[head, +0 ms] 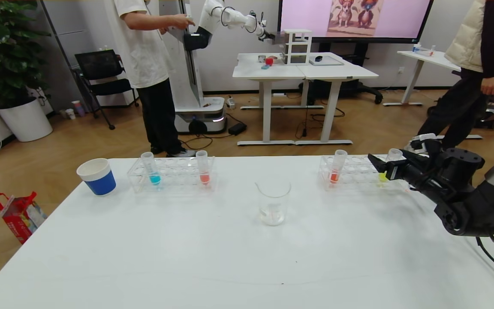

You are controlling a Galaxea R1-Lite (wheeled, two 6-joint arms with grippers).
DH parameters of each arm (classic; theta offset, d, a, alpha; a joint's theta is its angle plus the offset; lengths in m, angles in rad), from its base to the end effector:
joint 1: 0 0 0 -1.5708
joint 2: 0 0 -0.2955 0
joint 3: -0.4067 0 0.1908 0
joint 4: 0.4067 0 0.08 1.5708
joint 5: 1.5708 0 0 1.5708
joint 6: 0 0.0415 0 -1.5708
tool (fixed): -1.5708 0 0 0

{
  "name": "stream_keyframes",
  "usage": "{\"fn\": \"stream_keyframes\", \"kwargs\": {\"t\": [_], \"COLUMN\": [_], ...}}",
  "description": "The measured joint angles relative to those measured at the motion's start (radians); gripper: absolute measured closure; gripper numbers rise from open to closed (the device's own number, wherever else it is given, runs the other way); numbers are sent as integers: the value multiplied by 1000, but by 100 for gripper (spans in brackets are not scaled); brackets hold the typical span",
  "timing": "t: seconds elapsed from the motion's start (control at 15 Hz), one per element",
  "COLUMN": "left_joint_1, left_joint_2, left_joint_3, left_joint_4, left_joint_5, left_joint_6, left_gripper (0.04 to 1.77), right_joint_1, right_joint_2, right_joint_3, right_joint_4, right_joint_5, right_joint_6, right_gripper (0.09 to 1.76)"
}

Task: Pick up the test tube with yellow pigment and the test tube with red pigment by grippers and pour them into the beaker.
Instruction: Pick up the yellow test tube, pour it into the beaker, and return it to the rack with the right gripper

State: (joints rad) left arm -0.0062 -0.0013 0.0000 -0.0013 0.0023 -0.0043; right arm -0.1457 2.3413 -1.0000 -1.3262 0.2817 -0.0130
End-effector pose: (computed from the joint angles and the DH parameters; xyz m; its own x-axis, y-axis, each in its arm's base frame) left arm 0.0011 0.0001 0.0756 1.0000 -0.0039 0.0026 0.0039 1.0000 -0.0043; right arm 0.4361 -0.0523 0.0568 0.9907 0.1356 -0.0145 -0.1357 0.9907 -0.0088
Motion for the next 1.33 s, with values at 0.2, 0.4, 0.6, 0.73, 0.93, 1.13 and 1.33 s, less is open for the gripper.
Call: {"fn": "stream_keyframes", "kwargs": {"t": [0.2, 0.4, 0.6, 0.73, 0.93, 1.13, 1.33], "left_joint_1": [0, 0, 1, 0, 0, 0, 0], "left_joint_2": [0, 0, 0, 0, 0, 0, 0], "left_joint_3": [0, 0, 0, 0, 0, 0, 0], "left_joint_4": [0, 0, 0, 0, 0, 0, 0], "left_joint_5": [0, 0, 0, 0, 0, 0, 0], "left_joint_6": [0, 0, 0, 0, 0, 0, 0], "left_gripper": [6, 6, 6, 6, 6, 6, 6], "right_joint_1": [2, 6, 6, 3, 1, 2, 2], "right_joint_2": [6, 3, -3, -9, -40, -106, -179], "right_joint_3": [-3, 3, 9, 11, 7, -15, -49], "right_joint_4": [-43, -48, -50, -51, -46, 13, 99], "right_joint_5": [2, 5, 3, 1, -3, -4, -2], "right_joint_6": [0, 13, 13, 13, 13, 12, 10], "right_gripper": [55, 146, 133, 133, 133, 133, 133]}}
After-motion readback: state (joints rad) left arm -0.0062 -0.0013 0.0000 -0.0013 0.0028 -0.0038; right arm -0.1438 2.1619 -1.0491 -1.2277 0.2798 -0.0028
